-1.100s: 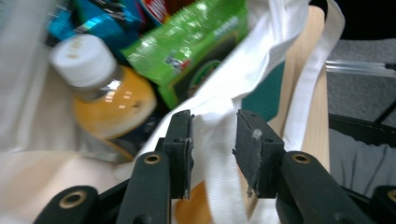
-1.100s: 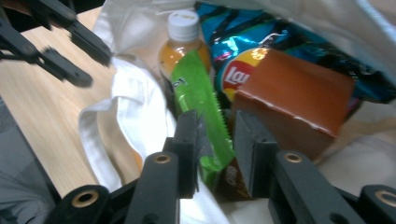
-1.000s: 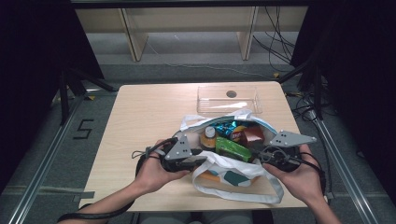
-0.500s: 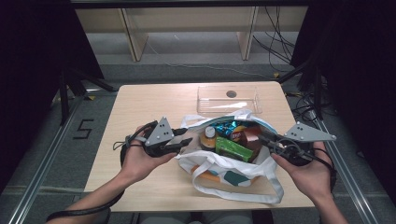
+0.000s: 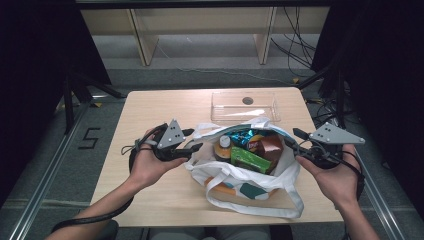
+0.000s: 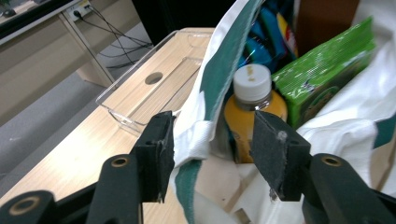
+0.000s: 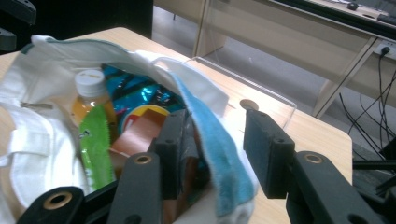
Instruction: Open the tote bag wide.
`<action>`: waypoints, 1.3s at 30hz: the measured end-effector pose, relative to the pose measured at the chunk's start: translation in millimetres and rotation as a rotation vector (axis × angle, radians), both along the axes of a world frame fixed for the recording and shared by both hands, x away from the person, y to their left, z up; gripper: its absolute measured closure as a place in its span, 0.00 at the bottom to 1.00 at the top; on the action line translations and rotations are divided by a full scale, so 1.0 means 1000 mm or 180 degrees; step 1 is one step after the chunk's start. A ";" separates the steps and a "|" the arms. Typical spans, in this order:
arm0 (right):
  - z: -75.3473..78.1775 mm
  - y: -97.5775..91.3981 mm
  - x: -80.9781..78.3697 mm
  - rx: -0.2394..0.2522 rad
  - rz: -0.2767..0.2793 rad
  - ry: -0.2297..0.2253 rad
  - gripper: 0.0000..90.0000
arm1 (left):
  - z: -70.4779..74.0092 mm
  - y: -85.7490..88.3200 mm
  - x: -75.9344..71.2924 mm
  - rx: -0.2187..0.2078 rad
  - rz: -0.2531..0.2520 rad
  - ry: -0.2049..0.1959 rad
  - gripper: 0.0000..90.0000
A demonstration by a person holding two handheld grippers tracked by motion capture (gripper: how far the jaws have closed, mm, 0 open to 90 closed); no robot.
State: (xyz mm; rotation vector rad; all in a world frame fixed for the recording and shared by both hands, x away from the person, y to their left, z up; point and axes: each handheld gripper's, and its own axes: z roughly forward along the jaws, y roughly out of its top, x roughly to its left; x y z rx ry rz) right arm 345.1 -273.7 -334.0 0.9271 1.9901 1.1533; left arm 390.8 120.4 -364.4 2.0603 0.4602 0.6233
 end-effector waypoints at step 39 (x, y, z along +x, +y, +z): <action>-0.010 -0.013 0.036 0.0189 -0.0220 0.0106 0.98 | 0.018 -0.024 0.053 -0.0195 0.0162 -0.0002 0.91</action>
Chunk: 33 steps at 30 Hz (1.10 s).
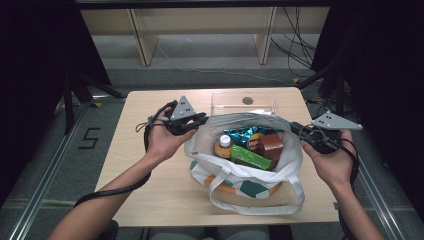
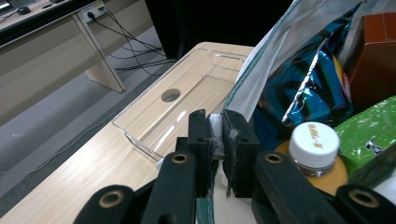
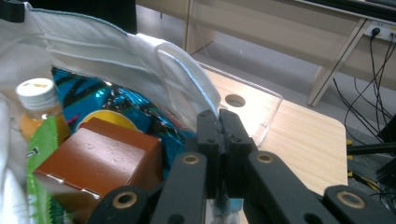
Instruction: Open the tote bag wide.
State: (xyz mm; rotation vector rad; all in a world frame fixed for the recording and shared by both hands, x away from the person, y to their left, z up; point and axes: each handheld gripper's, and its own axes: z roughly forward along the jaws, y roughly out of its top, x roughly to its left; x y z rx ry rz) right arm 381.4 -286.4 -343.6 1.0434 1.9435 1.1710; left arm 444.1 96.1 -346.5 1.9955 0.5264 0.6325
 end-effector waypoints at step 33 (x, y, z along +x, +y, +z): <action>-0.032 0.003 0.025 -0.0128 -0.0153 0.0114 0.98 | -0.033 -0.015 0.022 0.0241 0.0136 0.0215 0.91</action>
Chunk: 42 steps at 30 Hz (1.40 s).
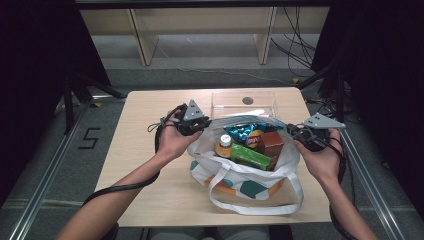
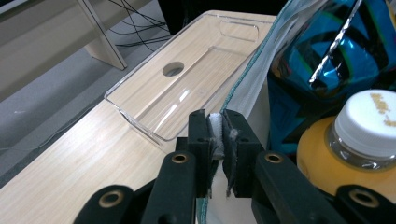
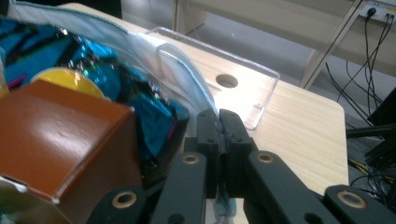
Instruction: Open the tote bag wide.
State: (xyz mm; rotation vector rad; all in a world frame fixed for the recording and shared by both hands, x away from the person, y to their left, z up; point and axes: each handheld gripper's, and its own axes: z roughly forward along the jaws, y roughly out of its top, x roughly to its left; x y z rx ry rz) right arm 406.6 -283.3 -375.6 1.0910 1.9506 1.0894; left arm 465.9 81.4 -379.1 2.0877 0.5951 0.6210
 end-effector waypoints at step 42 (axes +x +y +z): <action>-0.041 -0.003 0.011 -0.0293 -0.0016 0.0230 0.98 | -0.044 -0.014 0.011 0.0097 0.0005 0.0181 0.90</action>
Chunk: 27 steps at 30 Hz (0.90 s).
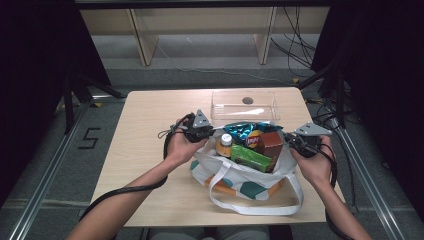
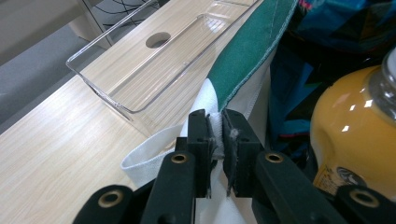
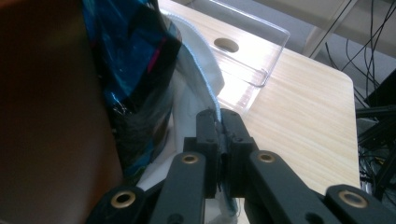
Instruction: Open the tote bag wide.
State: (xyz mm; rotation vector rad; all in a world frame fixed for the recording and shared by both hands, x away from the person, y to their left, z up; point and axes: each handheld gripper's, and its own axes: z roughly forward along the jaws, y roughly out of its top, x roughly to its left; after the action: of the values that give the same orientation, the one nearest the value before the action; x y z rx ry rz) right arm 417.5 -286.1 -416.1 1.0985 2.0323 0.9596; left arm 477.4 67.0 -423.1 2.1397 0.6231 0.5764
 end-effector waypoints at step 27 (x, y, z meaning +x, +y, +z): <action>-0.019 -0.002 0.006 -0.0104 0.0046 0.0158 0.97 | -0.017 -0.007 0.002 0.0011 -0.0012 0.0067 0.90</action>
State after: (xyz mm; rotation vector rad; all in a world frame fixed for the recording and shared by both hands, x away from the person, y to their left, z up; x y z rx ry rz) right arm 423.3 -288.5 -435.0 1.1018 2.0912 0.9116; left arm 479.6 60.3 -440.4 2.1524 0.6298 0.5539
